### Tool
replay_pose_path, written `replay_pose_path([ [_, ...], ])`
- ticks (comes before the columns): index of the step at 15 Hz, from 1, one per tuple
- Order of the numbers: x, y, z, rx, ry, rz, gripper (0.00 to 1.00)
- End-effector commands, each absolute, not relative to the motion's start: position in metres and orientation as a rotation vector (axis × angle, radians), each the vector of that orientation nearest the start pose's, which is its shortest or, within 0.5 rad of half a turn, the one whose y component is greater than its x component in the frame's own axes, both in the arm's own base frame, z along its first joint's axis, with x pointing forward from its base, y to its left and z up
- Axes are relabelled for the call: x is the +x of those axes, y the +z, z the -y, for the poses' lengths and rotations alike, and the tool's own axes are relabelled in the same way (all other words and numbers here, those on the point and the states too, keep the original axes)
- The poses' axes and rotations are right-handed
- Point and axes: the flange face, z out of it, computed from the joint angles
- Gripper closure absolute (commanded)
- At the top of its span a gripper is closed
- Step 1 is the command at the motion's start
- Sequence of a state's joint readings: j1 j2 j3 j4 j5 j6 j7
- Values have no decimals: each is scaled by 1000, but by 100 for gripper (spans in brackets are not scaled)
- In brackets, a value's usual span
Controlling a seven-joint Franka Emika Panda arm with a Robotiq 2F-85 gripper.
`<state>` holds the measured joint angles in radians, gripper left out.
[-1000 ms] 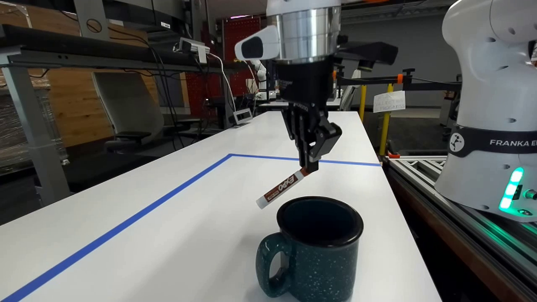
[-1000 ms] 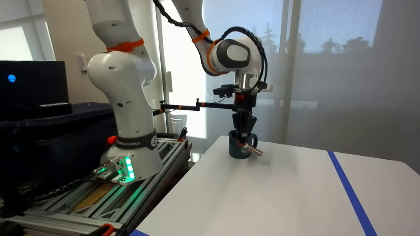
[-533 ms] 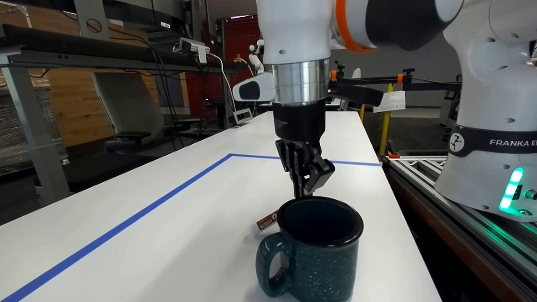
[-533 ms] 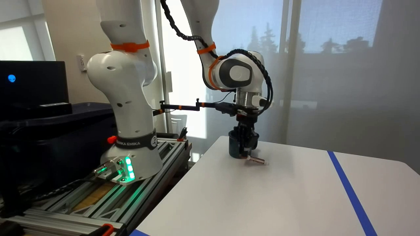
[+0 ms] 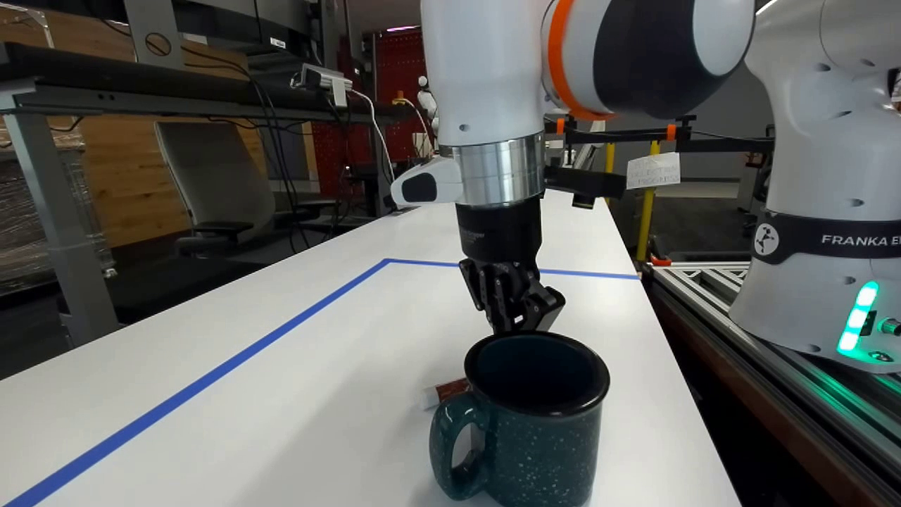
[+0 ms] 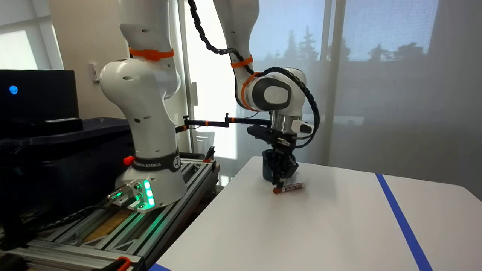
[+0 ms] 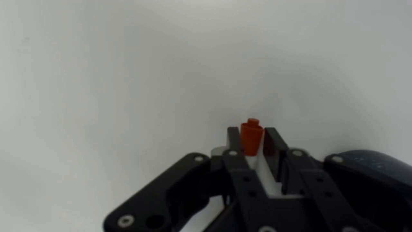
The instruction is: Remove the marker from the cup
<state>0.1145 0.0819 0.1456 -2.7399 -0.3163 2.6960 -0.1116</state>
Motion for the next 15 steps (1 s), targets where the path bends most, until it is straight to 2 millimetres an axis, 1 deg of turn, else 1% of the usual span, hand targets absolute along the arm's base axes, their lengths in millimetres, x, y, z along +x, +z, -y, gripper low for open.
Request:
replay_pose_path([
  [1,363,207,-106,-3062,193,1090,43],
  [4,356,226,-102,-3062,201,1067,19],
  [6,366,246,-100,-3068,203,1041,3],
  [7,357,254,-94,-3080,209,1018,0],
  [8,351,264,-91,-3090,210,981,0],
  [9,358,275,-93,-3104,227,924,0],
  [10,360,284,-92,-3123,235,857,0],
  [11,348,288,-90,-3119,232,763,0],
  [12,344,293,-89,-3117,247,665,0],
  [13,353,302,-93,-3095,254,577,0],
  [15,349,311,-94,-3063,254,422,0],
])
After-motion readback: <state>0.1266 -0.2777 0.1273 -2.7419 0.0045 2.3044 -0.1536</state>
